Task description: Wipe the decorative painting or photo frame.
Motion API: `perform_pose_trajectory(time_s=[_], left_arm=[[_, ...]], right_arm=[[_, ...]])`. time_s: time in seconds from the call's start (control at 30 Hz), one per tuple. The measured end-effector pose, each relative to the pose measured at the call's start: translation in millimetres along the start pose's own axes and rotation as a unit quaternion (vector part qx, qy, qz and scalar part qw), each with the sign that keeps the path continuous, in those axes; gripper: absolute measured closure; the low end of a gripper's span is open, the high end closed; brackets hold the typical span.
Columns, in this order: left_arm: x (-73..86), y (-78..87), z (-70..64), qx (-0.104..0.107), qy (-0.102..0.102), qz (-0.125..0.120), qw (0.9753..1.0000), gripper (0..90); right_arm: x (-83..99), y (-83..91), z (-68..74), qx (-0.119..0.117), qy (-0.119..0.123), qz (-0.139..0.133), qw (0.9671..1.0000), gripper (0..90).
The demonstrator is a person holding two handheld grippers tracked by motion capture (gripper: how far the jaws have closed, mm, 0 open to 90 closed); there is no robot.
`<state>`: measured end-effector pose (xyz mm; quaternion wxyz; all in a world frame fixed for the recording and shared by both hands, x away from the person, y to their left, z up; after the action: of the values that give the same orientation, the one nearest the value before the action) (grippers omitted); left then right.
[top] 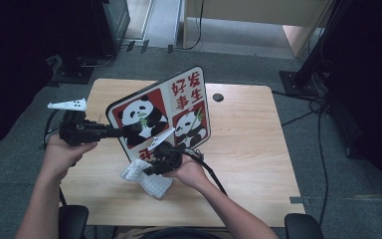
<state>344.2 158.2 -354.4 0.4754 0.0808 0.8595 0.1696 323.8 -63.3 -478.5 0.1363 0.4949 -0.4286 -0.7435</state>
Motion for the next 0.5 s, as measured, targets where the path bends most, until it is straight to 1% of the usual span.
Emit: perform_pose_trajectory(time_s=[0.17, 0.27, 0.3, 0.5], left_arm=[[-0.1, -0.3, -0.5, -0.001, 0.000, 0.000, 1.0000, 77.2], [-0.1, -0.2, -0.5, 0.000, 0.000, 0.000, 1.0000, 77.2], [-0.1, -0.2, -0.5, 0.000, 0.000, 0.000, 1.0000, 77.2], [0.0, -0.2, -0.2, 0.000, 0.001, -0.001, 1.0000, 77.2]], right_arm=[[5.3, -0.1, -5.0, 0.003, -0.007, -0.002, 1.0000, 78.5], [6.6, 0.9, -7.6, 0.009, -0.002, -0.002, 1.0000, 78.5], [6.7, 1.8, -8.7, 0.015, 0.002, -0.002, 0.9999, 78.5], [6.6, 7.3, -14.1, 0.028, 0.002, -0.003, 0.9996, 78.6]])
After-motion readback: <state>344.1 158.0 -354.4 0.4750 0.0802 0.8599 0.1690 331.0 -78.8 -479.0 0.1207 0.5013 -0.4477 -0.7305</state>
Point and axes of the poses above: each handheld gripper's, and its own axes: y roughly backward along the jaws, x roughly out of its underside, z roughly to its left, the point moved 3 cm from there along -y, roughly forward along the jaws, and after that the axes turned 15 degrees about x, right-handed, at the moved point
